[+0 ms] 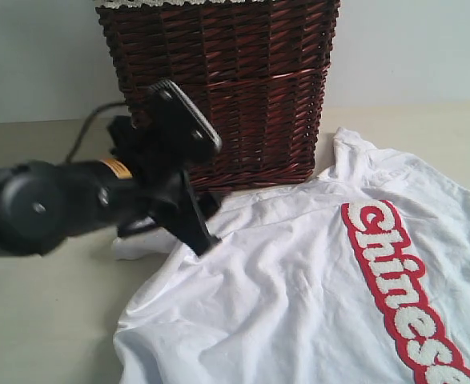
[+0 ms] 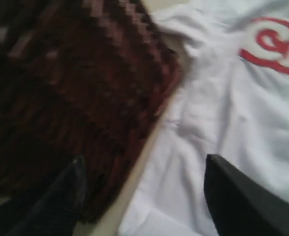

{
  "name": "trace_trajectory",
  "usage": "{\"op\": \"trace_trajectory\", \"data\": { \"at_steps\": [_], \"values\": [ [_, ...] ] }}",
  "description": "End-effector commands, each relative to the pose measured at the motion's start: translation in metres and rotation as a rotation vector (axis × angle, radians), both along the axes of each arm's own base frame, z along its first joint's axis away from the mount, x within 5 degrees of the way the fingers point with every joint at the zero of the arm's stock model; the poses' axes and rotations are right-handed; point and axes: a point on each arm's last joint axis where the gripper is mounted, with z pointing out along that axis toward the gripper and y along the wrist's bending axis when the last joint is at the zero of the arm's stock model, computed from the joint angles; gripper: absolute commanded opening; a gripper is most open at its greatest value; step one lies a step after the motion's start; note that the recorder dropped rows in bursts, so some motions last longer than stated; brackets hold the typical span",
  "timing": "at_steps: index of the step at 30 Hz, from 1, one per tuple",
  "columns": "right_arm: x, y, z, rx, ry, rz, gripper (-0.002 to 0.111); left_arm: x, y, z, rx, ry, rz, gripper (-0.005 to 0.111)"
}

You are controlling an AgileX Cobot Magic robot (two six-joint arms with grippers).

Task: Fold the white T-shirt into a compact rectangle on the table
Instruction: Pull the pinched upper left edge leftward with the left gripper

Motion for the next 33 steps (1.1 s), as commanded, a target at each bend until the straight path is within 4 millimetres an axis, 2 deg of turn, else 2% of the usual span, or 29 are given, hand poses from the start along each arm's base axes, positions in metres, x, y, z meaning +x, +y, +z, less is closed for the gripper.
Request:
{"op": "trace_trajectory", "data": {
  "at_steps": [1,4,6,9,14,21,27,30,33],
  "values": [
    [0.000,-0.001,-0.002,-0.009,-0.004,-0.013,0.004,0.032,0.062,0.013,-0.231,0.175,0.345,0.066],
    [0.000,-0.001,-0.002,-0.009,-0.004,-0.013,0.004,0.052,0.104,-0.007,-0.291,0.323,0.535,0.066],
    [0.000,-0.001,-0.002,-0.009,-0.004,-0.013,0.004,0.058,0.122,-0.027,-0.278,0.443,0.596,0.066],
    [0.000,-0.001,-0.002,-0.009,-0.004,-0.013,0.004,0.059,0.131,-0.053,-0.197,0.560,0.578,0.066],
    [0.000,-0.001,-0.002,-0.009,-0.004,-0.013,0.004,0.059,0.127,-0.085,-0.004,0.603,0.427,0.066],
    [0.000,-0.001,-0.002,-0.009,-0.004,-0.013,0.004,0.056,0.120,-0.089,0.066,0.614,0.246,0.066],
    [0.000,-0.001,-0.002,-0.009,-0.004,-0.013,0.004,0.046,0.095,-0.079,-0.039,0.579,-0.119,0.066],
    [0.000,-0.001,-0.002,-0.009,-0.004,-0.013,0.004,0.048,0.091,-0.074,-0.106,0.543,-0.141,0.066],
    [0.000,-0.001,-0.002,-0.009,-0.004,-0.013,0.004,0.051,0.093,-0.075,-0.081,0.509,-0.119,0.066]
  ]
}}
